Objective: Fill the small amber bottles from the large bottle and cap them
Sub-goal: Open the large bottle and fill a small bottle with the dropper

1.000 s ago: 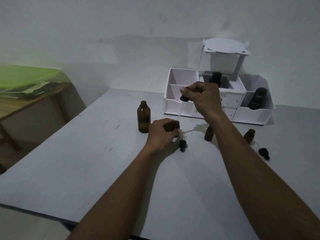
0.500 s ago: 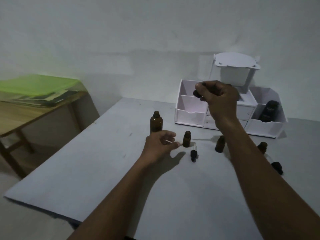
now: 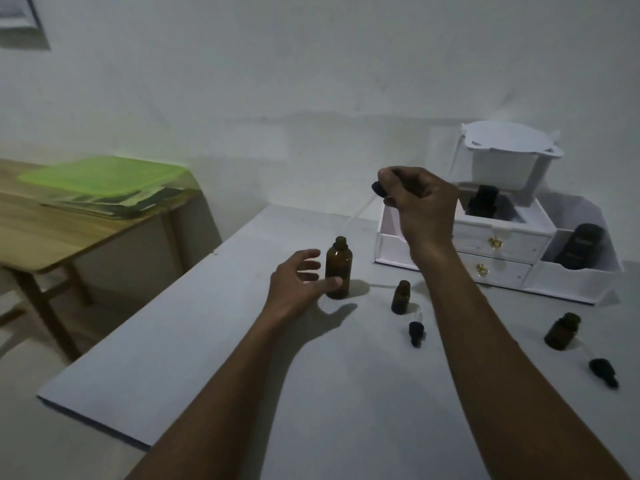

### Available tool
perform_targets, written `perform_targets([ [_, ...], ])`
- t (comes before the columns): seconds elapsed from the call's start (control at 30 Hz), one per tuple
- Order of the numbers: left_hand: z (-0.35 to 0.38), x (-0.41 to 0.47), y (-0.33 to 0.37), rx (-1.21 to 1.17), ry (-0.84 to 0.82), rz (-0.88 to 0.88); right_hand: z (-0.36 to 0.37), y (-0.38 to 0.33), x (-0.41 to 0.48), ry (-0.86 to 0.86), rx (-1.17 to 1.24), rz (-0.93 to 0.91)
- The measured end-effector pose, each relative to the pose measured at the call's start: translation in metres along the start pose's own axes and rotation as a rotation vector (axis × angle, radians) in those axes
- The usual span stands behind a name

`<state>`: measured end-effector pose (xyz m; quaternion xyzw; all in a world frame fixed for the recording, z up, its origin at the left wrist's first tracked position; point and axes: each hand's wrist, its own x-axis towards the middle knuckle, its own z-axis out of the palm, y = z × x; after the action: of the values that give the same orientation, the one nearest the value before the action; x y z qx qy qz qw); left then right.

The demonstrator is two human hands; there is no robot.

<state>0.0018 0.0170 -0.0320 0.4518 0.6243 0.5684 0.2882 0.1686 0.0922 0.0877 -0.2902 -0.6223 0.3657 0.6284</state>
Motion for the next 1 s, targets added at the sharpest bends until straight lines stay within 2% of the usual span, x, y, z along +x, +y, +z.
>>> perform_targets([
  [0.17,0.01,0.008,-0.001,-0.054,-0.053,0.024,0.004,0.009,0.0,-0.04,-0.036,0.021],
  [0.47,0.015,0.006,-0.01,-0.108,-0.073,-0.009,0.02,0.024,-0.005,-0.17,-0.214,-0.068],
  [0.63,0.016,0.005,-0.012,-0.151,-0.056,-0.033,0.027,0.041,-0.017,-0.289,-0.296,0.007],
  [1.0,0.017,0.003,-0.01,-0.193,-0.048,-0.079,0.03,0.053,-0.026,-0.308,-0.358,0.063],
])
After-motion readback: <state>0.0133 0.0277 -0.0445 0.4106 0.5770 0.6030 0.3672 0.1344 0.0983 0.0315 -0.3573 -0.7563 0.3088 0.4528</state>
